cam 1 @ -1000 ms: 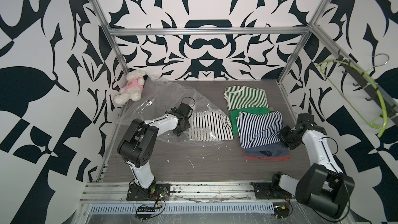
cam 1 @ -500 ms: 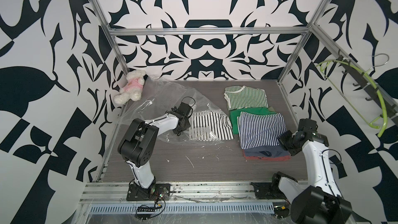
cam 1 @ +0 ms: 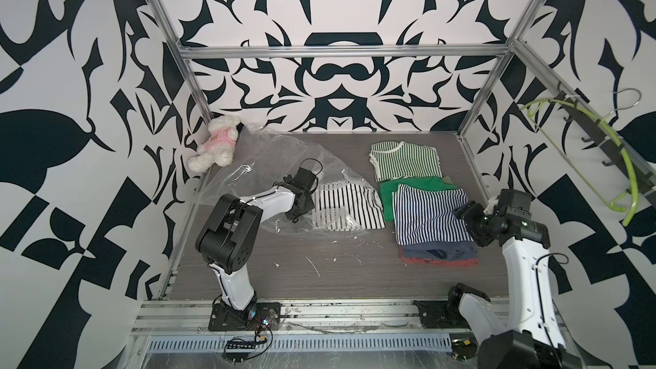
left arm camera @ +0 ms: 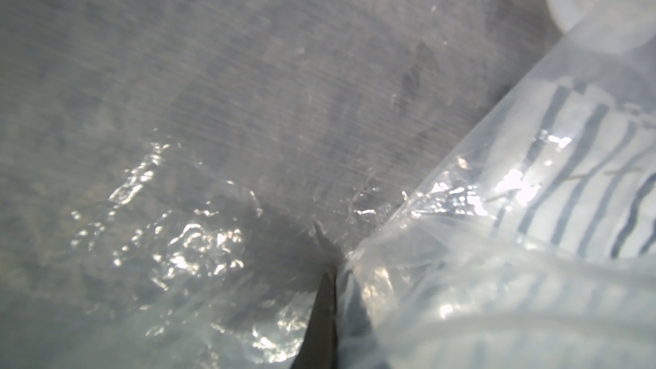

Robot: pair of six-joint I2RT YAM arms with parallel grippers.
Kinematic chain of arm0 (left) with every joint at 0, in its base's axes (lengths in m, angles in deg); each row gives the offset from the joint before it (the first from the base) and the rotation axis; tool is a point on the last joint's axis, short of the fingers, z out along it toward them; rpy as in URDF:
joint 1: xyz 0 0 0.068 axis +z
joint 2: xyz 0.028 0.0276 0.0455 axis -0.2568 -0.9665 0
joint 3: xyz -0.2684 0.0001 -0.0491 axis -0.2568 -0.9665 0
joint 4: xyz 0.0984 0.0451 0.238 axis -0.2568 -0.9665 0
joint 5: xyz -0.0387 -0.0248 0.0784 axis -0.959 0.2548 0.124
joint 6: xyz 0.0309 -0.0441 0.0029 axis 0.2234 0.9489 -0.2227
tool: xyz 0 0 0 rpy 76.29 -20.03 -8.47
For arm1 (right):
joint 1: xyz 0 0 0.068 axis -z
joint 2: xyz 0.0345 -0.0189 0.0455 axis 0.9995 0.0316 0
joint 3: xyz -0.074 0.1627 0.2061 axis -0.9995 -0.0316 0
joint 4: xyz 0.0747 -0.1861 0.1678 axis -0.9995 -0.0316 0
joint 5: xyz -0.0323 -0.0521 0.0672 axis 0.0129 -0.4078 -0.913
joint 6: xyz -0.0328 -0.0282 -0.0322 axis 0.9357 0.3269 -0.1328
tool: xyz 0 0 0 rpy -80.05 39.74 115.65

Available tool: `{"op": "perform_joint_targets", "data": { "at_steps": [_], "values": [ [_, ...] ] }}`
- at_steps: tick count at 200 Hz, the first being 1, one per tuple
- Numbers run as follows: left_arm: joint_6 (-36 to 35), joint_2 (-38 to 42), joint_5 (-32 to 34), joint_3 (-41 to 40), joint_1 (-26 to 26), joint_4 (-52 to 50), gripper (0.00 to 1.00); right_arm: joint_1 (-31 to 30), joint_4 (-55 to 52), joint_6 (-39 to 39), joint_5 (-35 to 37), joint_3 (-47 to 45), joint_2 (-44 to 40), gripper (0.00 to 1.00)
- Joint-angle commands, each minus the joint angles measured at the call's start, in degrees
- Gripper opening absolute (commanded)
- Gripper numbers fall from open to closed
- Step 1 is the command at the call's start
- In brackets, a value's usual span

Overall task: Take the tank top out of the vacuum bag
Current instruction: Adjust the tank top at the center of the board, then take out the tank top from the vacuum bag.

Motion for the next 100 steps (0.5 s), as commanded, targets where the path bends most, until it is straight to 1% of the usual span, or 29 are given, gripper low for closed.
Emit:
{"op": "perform_joint_targets", "data": {
  "at_steps": [1,29,54,66,76,100],
  "values": [
    [-1.1,0.1,-0.9,-1.1,0.2,-1.5,0.0,-9.5,7.6,2.0,-1.7,1.4,2.1,0.73],
    [-1.5,1.0,-0.5,-1.1,0.1,-2.2,0.0,-26.7,14.7,3.1,5.4,3.1,9.8,0.72],
    [-1.8,0.9,-1.1,-0.9,0.2,-2.6,0.0,-36.7,18.8,4.6,8.4,6.3,19.9,0.72],
    [-1.8,0.6,-1.5,-1.0,0.1,-2.7,0.0,-39.9,18.8,5.0,11.8,8.7,24.9,0.71],
    [-1.7,0.5,-1.8,-1.0,0.1,-2.6,0.0,-41.3,18.5,4.5,13.5,10.7,28.9,0.69],
    [-1.8,0.5,-2.0,-1.0,0.1,-2.6,0.0,-42.0,19.2,4.4,12.5,14.4,37.1,0.68]
  ]
}}
